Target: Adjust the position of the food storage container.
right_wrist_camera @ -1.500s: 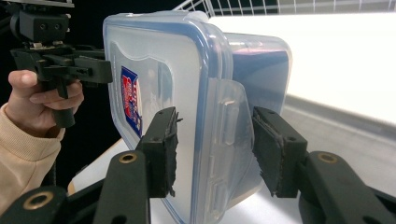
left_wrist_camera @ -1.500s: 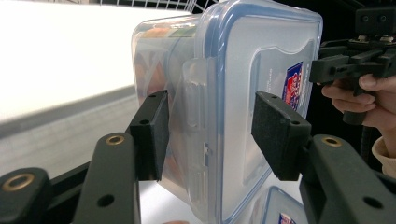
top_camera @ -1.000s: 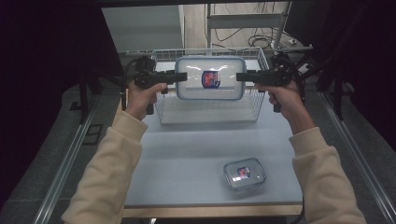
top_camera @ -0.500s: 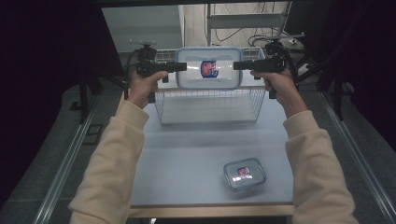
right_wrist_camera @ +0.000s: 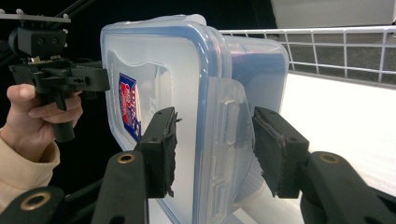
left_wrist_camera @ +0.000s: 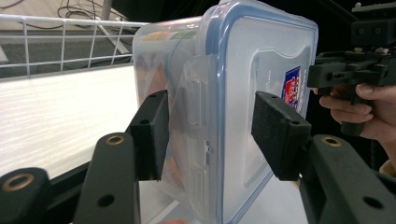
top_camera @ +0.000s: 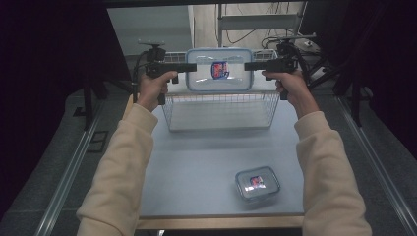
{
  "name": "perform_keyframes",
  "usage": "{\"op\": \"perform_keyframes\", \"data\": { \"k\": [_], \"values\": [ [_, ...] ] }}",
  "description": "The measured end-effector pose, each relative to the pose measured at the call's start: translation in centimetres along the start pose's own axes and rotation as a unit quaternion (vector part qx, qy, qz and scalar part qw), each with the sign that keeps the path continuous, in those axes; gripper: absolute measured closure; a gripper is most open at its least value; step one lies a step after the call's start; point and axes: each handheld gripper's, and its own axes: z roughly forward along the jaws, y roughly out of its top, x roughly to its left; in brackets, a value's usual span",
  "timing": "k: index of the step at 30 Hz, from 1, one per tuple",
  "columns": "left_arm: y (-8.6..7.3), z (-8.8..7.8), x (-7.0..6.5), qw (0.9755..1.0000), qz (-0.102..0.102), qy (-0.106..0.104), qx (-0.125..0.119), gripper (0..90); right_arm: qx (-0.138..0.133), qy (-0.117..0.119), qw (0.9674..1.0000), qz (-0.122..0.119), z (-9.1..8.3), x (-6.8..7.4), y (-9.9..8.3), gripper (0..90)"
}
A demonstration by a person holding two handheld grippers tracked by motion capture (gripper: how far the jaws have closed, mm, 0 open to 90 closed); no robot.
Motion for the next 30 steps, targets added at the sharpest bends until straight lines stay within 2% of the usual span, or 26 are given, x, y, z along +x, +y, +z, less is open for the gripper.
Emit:
{"op": "perform_keyframes", "data": {
  "k": [2, 3, 7, 8, 9, 12, 13, 14, 15, 16, 19, 22, 23, 24, 25, 26, 27, 28, 30],
  "values": [
    [0.1, 0.1, 0.3, 0.9999, -0.009, -0.006, -0.003, 48.2, -0.001, -0.003, 1.0000, 0.005, 0.1, -0.1, 0.1, 50.1],
    [0.2, 0.3, 0.5, 0.9997, -0.022, -0.007, -0.007, 48.5, 0.000, -0.006, 0.9999, 0.011, 0.3, -0.3, 0.3, 49.3],
    [0.5, 0.6, 0.8, 0.9995, -0.030, -0.002, -0.005, 47.8, 0.001, -0.013, 0.9997, 0.022, 0.7, -0.5, 0.7, 48.2],
    [0.6, 0.7, 0.9, 0.9995, -0.031, -0.001, -0.002, 47.6, 0.001, -0.012, 0.9995, 0.030, 0.8, -0.6, 0.8, 48.1],
    [0.8, 1.0, 1.1, 0.9990, -0.044, 0.000, -0.003, 47.0, 0.000, -0.013, 0.9991, 0.041, 1.0, -0.9, 0.9, 47.9],
    [1.0, 1.3, 1.3, 0.9985, -0.055, 0.003, -0.003, 46.4, -0.002, -0.015, 0.9986, 0.051, 1.2, -1.2, 1.0, 47.7],
    [1.1, 1.4, 1.5, 0.9983, -0.059, 0.004, -0.002, 45.7, -0.003, -0.016, 0.9975, 0.068, 1.4, -1.5, 1.1, 47.5],
    [1.2, 1.6, 1.6, 0.9980, -0.063, 0.003, -0.003, 45.7, -0.003, -0.016, 0.9975, 0.068, 1.4, -1.5, 1.1, 47.5],
    [1.2, 1.8, 2.0, 0.9972, -0.075, 0.000, -0.004, 45.4, -0.002, -0.021, 0.9966, 0.079, 1.6, -1.6, 1.2, 47.2],
    [1.2, 1.8, 2.0, 0.9972, -0.075, 0.000, -0.004, 45.2, -0.002, -0.021, 0.9966, 0.079, 1.6, -1.6, 1.2, 47.2],
    [1.2, 2.2, 2.6, 0.9956, -0.093, -0.004, -0.009, 44.4, -0.003, -0.034, 0.9949, 0.095, 1.8, -1.7, 1.3, 46.3],
    [1.2, 2.5, 2.8, 0.9950, -0.100, -0.003, -0.010, 43.2, -0.005, -0.046, 0.9941, 0.098, 2.0, -1.6, 1.3, 45.4],
    [1.1, 2.7, 3.0, 0.9943, -0.105, 0.004, -0.012, 42.3, -0.006, -0.065, 0.9930, 0.099, 2.1, -1.5, 1.4, 44.6],
    [1.1, 2.7, 3.0, 0.9943, -0.105, 0.004, -0.012, 43.6, -0.006, -0.065, 0.9930, 0.099, 2.1, -1.5, 1.4, 44.6],
    [1.0, 2.9, 3.0, 0.9952, -0.095, 0.021, -0.006, 45.3, -0.002, -0.082, 0.9920, 0.096, 2.4, -1.4, 1.3, 41.0],
    [1.0, 2.9, 3.0, 0.9952, -0.095, 0.021, -0.006, 43.8, -0.002, -0.082, 0.9920, 0.096, 2.4, -1.4, 1.3, 41.0],
    [0.9, 2.9, 3.1, 0.9949, -0.099, 0.016, -0.006, 43.0, -0.015, -0.093, 0.9909, 0.096, 2.5, -1.2, 1.1, 41.1],
    [0.9, 2.9, 3.0, 0.9946, -0.101, 0.019, -0.009, 43.0, -0.015, -0.093, 0.9909, 0.096, 2.5, -1.2, 1.1, 41.1],
    [0.9, 2.9, 2.7, 0.9952, -0.091, 0.033, -0.014, 40.8, -0.024, -0.093, 0.9911, 0.092, 2.4, -0.9, 1.1, 40.3]
  ]
}}
